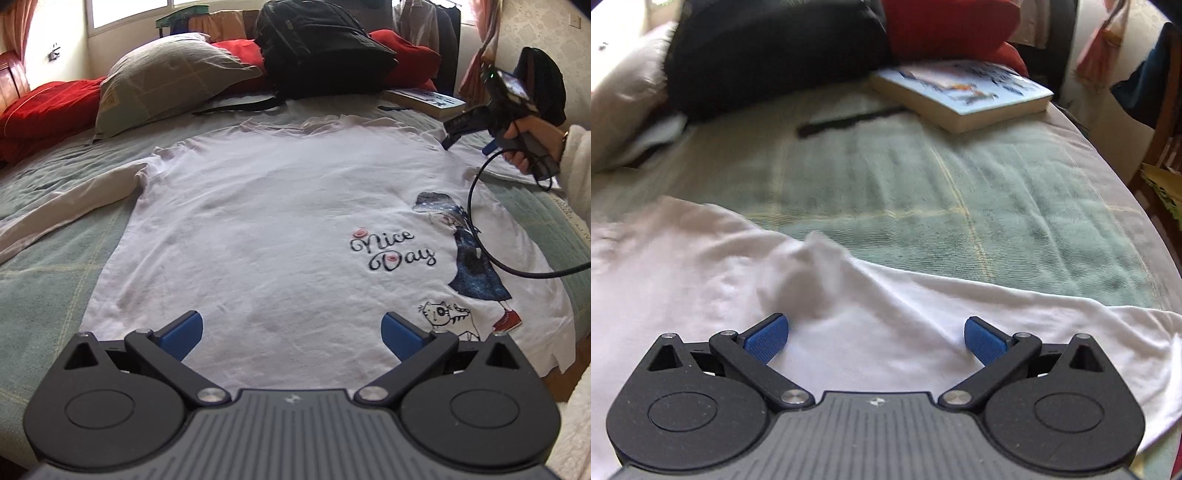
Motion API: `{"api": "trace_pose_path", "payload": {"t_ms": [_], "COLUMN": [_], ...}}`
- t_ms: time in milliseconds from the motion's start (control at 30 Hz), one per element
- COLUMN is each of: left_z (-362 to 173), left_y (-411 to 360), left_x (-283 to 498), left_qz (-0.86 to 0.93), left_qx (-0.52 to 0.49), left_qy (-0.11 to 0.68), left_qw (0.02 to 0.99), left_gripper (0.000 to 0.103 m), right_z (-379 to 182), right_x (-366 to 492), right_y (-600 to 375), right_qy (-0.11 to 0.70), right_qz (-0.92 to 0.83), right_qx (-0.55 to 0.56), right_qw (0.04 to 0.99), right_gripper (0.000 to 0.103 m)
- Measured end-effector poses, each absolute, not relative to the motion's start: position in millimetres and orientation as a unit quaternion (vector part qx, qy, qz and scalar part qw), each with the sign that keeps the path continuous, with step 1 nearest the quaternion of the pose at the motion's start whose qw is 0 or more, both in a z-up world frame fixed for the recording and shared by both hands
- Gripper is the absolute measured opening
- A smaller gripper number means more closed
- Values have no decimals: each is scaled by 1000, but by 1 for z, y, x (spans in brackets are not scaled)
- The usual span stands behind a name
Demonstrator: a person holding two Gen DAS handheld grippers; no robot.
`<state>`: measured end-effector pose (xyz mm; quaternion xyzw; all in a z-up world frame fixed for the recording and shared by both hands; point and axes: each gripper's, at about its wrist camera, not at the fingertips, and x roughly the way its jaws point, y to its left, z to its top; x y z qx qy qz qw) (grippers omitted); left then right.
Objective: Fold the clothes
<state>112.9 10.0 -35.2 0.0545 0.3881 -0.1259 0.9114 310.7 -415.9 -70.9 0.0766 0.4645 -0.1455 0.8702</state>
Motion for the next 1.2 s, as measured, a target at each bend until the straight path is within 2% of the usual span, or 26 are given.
{"api": "trace_pose_path", "payload": {"t_ms": [200, 400, 500, 733, 967, 1200], "left_z": [-36, -37, -38, -40, -34, -30], "left_y": [15, 14, 11, 5, 7, 4], "left_x": [116, 120, 124, 123, 118, 118], "left_qz": [-116, -118, -120, -126, -115, -120], "left_qx": [46, 49, 53, 60, 57, 61], "left_qy": [389, 390, 393, 396, 393, 385], "left_qw": [913, 912, 910, 907, 911, 913], "left_gripper": [102, 102, 102, 102, 102, 102], "right_z": [-81, -45, -30, -67, -80, -44], "right_x": [342, 323, 302, 308, 347, 317], "right_y": [-443, -433, -416, -384, -404, -384], "right_qy": [430, 397, 406, 460, 428, 390], "right_qz": [-212, -189, -140, -118, -153, -134], "right_qx": [94, 104, 109, 79, 100, 83], "right_qw": [872, 892, 896, 876, 885, 907], "right_gripper": [103, 103, 103, 103, 103, 103]}}
